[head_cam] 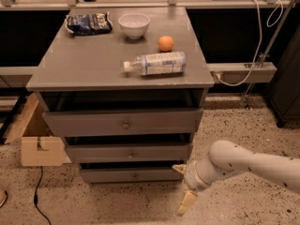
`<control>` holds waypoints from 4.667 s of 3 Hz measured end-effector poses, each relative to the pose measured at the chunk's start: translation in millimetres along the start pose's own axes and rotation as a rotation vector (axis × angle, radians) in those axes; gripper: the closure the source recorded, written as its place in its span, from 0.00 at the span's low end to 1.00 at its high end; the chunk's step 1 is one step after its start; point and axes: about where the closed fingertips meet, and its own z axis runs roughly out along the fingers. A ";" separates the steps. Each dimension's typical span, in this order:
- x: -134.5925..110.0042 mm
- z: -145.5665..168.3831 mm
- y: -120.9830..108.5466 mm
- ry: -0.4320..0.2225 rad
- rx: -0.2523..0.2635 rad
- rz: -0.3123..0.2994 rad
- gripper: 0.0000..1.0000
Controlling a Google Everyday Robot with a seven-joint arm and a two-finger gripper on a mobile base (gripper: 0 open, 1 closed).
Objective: Open bottom drawer
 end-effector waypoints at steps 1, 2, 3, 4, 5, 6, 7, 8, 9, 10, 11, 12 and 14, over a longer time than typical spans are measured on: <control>52.1 55.2 -0.2 0.002 -0.056 0.018 0.00; 89.9 97.8 -3.2 -0.007 -0.091 0.039 0.00; 108.9 142.7 -20.5 -0.049 -0.093 0.036 0.00; 108.9 142.7 -20.5 -0.049 -0.093 0.036 0.00; 107.2 156.1 -36.0 -0.051 -0.072 -0.013 0.00; 105.0 174.3 -66.4 -0.044 -0.020 -0.090 0.00; 106.1 186.8 -93.2 -0.028 0.036 -0.139 0.00; 106.4 198.3 -119.3 -0.004 0.078 -0.158 0.00; 105.1 208.6 -142.2 0.032 0.107 -0.164 0.00; 108.4 222.0 -162.5 0.066 0.117 -0.148 0.00; 123.8 242.5 -182.7 0.086 0.117 -0.089 0.04; 136.4 255.6 -190.0 0.086 0.109 -0.047 0.27; 143.8 249.0 -179.7 0.088 0.124 -0.019 0.81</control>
Offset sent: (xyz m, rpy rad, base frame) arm -0.0052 -0.0275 -0.1990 0.0253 0.1413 0.0168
